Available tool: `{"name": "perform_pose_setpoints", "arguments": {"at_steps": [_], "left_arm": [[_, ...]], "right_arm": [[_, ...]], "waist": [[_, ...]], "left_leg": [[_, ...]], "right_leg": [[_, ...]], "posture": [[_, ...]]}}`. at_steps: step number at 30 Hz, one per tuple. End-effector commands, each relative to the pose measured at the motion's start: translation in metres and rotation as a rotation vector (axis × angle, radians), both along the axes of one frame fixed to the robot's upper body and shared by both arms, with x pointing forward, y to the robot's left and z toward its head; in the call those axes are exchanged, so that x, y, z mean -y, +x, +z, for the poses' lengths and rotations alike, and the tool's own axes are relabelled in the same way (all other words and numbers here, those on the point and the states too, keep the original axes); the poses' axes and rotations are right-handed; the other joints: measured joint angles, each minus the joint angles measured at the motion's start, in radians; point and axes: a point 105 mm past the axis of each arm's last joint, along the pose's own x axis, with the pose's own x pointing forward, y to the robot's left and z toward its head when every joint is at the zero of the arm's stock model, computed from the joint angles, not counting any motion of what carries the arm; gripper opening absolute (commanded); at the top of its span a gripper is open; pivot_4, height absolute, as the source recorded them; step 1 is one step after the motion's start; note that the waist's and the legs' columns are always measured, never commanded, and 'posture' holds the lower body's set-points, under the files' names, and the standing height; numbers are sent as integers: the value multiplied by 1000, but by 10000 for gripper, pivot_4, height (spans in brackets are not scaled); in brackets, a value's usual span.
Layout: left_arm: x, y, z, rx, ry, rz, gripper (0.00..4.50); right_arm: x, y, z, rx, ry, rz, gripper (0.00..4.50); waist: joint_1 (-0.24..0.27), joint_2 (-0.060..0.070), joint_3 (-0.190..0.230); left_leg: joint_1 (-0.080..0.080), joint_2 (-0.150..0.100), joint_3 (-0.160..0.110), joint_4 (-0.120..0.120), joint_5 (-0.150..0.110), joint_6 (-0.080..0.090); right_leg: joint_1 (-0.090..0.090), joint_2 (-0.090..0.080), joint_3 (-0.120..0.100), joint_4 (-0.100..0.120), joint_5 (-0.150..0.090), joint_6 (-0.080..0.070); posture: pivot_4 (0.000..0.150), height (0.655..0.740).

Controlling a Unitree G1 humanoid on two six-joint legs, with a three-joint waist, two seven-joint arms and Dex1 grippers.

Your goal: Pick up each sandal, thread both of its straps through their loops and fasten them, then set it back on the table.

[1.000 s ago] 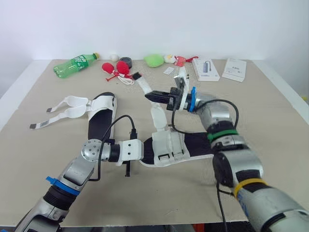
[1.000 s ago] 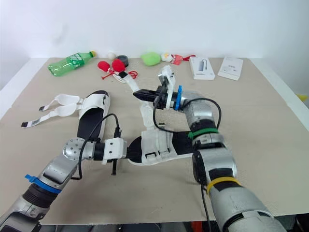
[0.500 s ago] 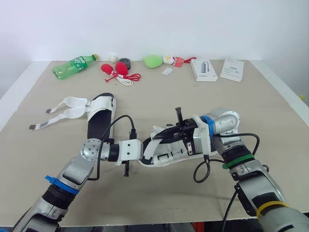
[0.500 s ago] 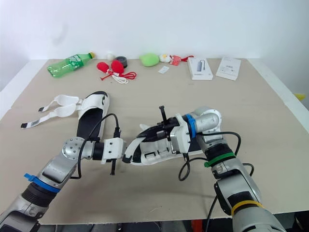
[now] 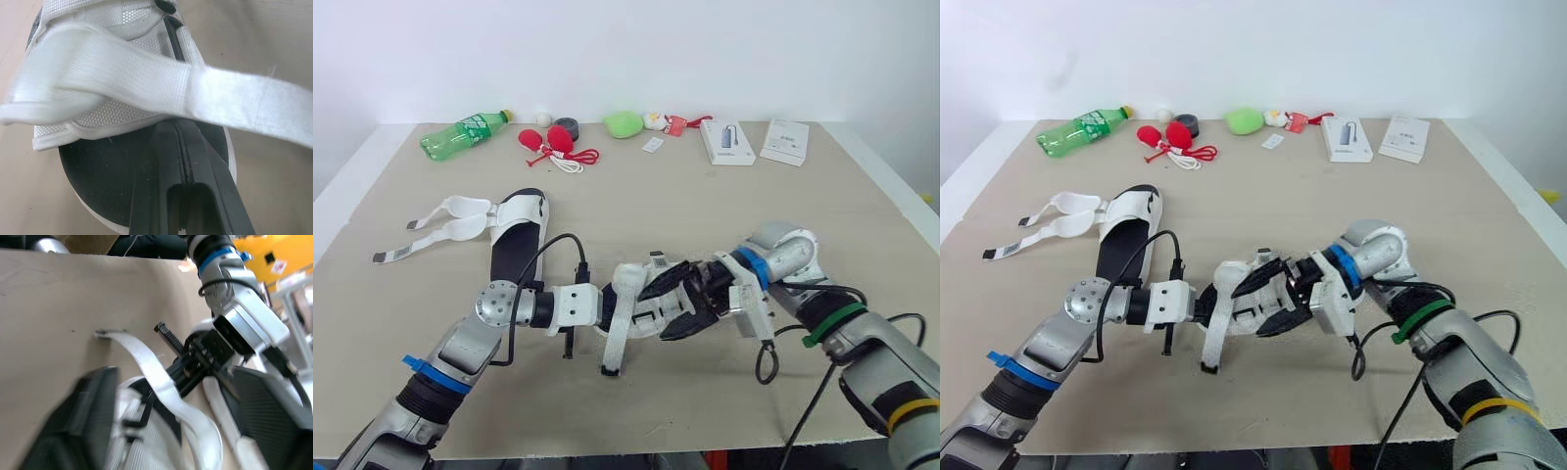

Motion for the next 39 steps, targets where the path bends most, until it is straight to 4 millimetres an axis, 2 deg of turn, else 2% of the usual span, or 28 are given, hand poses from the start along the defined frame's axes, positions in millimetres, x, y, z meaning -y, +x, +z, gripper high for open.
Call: {"name": "perform_pose_setpoints", "arguments": {"at_steps": [1,4,6,8,11,17,23,26,35,39], "left_arm": [[-3,-6,-15,-43,54,-15,0],[-4,-6,-15,-44,56,-20,0],[-4,-6,-15,-46,60,-24,0],[-3,-5,-15,-46,61,-27,0],[-3,-5,-14,-48,61,-32,0],[-3,-7,-16,-59,66,-45,0],[-2,-5,-15,-62,66,-52,0],[-1,-5,-16,-64,65,-58,0],[1,-5,-16,-69,58,-61,0],[2,-6,-17,-71,56,-62,0]], "right_arm": [[16,4,25,-206,72,-126,44263],[26,-2,33,-577,31,-314,44263],[24,-23,36,-953,-69,-422,44263],[18,-41,31,-1168,-154,-470,44263],[9,-57,18,-1372,-232,-550,44263],[1,-54,-24,-1513,-275,-812,44263],[-17,-52,-49,-1540,-268,-914,44263],[-26,-46,-55,-1548,-236,-952,44263],[-46,-45,-51,-1654,-159,-960,44263],[-49,-46,-55,-1659,-166,-992,34486]], "waist": [[0,0,0],[5,0,0],[5,1,0],[8,4,-1],[2,2,-3],[2,1,-3],[2,1,-3],[2,1,-3],[0,0,-4],[1,-1,-4]], "left_leg": [[0,0,0,0,0,0],[-1,0,0,0,0,0],[-1,-1,0,0,0,0],[-1,0,0,0,0,0],[1,1,2,-1,-1,2],[-2,0,4,6,-1,1],[-3,0,5,6,-1,2],[-4,0,5,6,-1,2],[-3,1,5,7,-1,2],[-4,0,5,7,-1,2]], "right_leg": [[0,0,0,0,0,0],[0,-1,0,0,0,-1],[-1,-1,0,0,0,-3],[-1,-2,0,1,0,-3],[-1,-2,1,2,-3,-3],[-2,-3,1,1,-1,-1],[-3,-2,2,1,0,1],[-3,-1,3,1,1,1],[-3,-1,3,1,1,2],[-3,-1,4,1,1,2]], "posture": [[1500,7400],[1500,7400],[1500,7400],[1500,7400],[1500,7400],[1500,7400],[1500,7400],[1500,7400],[1500,7400],[1500,7400]]}}
